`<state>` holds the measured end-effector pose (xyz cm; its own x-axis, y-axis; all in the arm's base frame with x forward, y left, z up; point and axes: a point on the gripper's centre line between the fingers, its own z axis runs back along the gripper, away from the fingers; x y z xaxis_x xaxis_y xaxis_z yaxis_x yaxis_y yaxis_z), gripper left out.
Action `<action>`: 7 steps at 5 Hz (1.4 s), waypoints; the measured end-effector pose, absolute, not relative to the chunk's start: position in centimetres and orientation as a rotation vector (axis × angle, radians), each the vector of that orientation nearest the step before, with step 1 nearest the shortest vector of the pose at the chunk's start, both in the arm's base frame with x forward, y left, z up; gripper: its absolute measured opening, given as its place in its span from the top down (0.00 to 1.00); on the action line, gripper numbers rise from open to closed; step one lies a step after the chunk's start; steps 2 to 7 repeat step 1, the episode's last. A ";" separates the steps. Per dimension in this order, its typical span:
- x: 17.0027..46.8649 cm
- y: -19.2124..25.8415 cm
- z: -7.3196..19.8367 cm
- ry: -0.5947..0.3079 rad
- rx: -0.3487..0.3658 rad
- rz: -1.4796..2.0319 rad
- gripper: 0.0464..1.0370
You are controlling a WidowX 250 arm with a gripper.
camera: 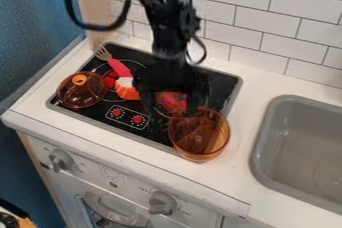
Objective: Move the golden pot from the top right side to the bottom right side of the stove
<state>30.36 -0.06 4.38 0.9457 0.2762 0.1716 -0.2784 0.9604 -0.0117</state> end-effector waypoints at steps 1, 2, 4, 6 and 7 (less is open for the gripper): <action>30.7 -0.3 6.4 -0.178 -0.003 0.236 0.04; 30.7 -0.3 6.4 -0.178 -0.003 0.236 0.04; 30.7 -0.3 6.4 -0.178 -0.003 0.236 0.04; 30.7 -0.3 6.4 -0.178 -0.003 0.236 0.04; 30.7 -0.3 6.4 -0.178 -0.003 0.236 0.04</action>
